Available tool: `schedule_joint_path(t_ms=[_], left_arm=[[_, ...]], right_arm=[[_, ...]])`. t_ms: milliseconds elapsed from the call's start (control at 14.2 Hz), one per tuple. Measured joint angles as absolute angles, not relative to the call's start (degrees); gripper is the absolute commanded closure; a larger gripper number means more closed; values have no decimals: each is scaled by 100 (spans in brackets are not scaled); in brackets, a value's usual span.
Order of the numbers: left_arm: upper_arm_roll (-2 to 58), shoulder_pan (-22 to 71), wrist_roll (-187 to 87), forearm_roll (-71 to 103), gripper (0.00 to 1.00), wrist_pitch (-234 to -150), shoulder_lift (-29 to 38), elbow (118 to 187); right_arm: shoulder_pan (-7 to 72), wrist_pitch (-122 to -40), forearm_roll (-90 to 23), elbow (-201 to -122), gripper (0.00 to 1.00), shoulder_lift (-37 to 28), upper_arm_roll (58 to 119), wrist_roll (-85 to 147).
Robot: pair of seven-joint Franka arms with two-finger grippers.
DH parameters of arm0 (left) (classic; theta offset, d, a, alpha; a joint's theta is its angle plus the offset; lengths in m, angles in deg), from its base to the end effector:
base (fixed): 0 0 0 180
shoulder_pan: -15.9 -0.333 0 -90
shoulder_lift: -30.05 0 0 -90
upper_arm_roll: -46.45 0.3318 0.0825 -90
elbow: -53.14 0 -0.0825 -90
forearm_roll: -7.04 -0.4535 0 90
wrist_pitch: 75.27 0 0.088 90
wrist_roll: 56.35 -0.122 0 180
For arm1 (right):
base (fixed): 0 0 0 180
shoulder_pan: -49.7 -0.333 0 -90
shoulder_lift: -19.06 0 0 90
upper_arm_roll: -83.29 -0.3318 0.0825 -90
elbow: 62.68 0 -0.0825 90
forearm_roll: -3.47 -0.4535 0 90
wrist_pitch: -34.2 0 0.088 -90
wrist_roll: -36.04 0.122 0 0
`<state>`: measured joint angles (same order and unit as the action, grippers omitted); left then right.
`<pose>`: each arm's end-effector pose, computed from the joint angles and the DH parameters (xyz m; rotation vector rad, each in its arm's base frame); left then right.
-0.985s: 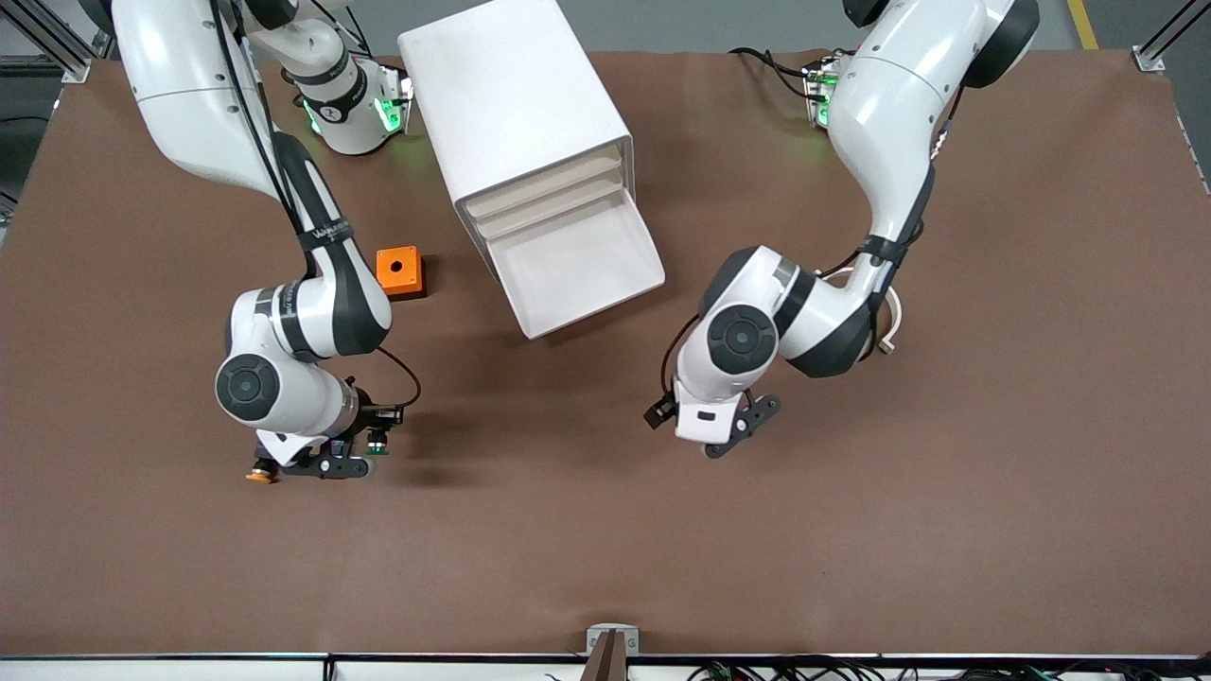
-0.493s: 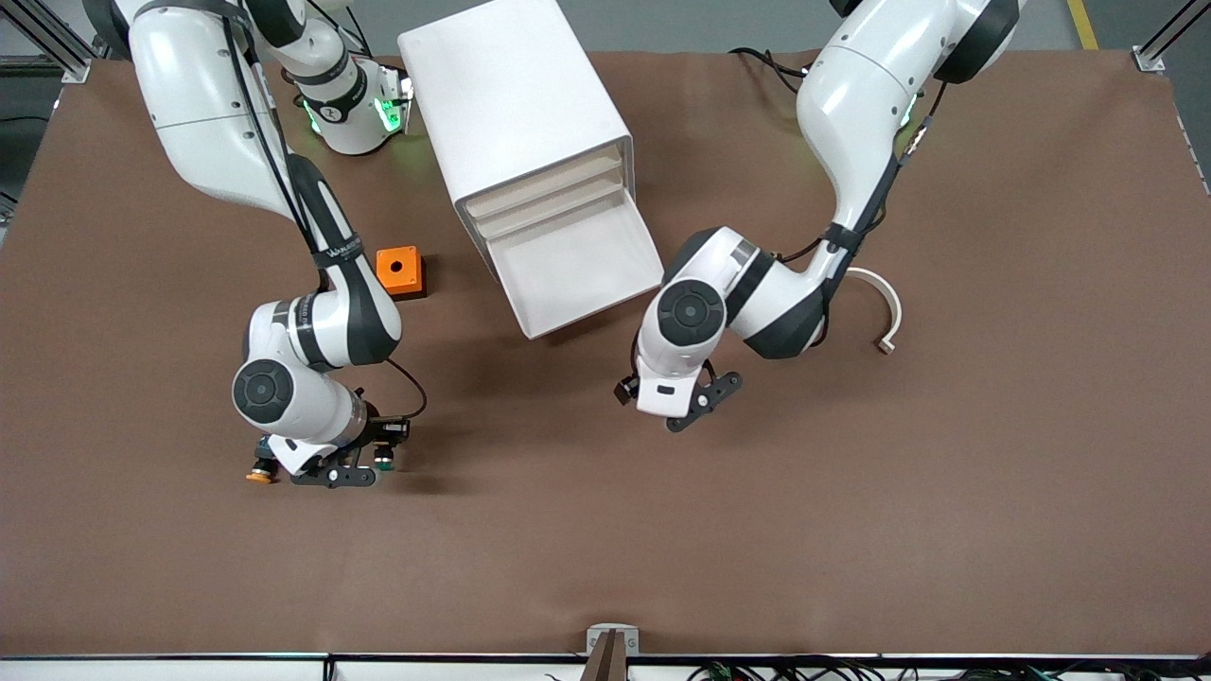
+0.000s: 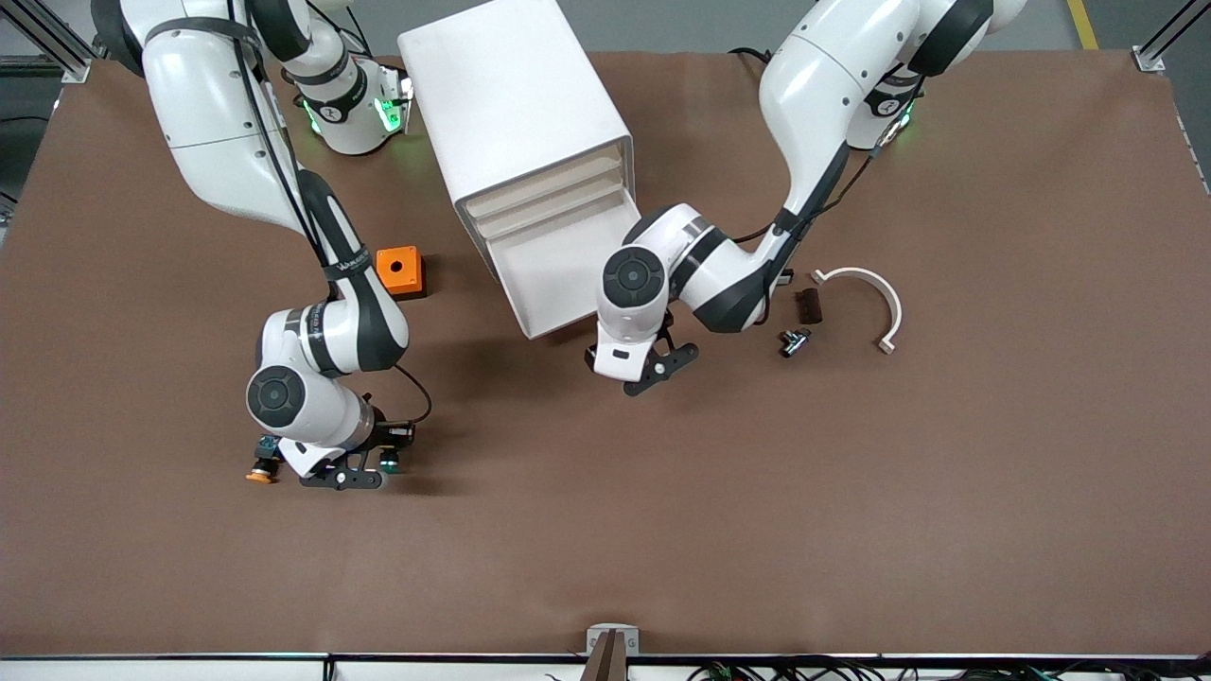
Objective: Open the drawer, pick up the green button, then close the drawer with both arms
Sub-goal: 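Push the drawer shut with the left gripper while the right gripper withdraws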
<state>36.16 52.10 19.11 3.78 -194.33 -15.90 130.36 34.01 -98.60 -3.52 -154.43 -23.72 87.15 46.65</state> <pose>0.5729 -0.5595 0.2045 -3.0176 -0.8131 0.1565 0.7341 0.1621 0.1377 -3.1041 0.0709 0.0546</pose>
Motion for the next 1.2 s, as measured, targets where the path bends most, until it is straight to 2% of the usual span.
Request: schedule_joint_path(t_ms=[493, 774, 1196], left_arm=[[3601, 5543, 2231, 378, 0, -19440, -1590, 13043], [3581, 5738, 2273, 409, 0, -19440, -1590, 13078], [3574, 6035, 2384, 1071, 0, -19440, -1592, 13142]], right_arm=[[3404, -9742, -376, -15360, 0, -2355, 8700, 4577], [3478, -8772, -331, -14987, 0, -2127, 8840, 3885], [3698, -7251, -99, -14732, 0, -1134, 9171, 3576]])
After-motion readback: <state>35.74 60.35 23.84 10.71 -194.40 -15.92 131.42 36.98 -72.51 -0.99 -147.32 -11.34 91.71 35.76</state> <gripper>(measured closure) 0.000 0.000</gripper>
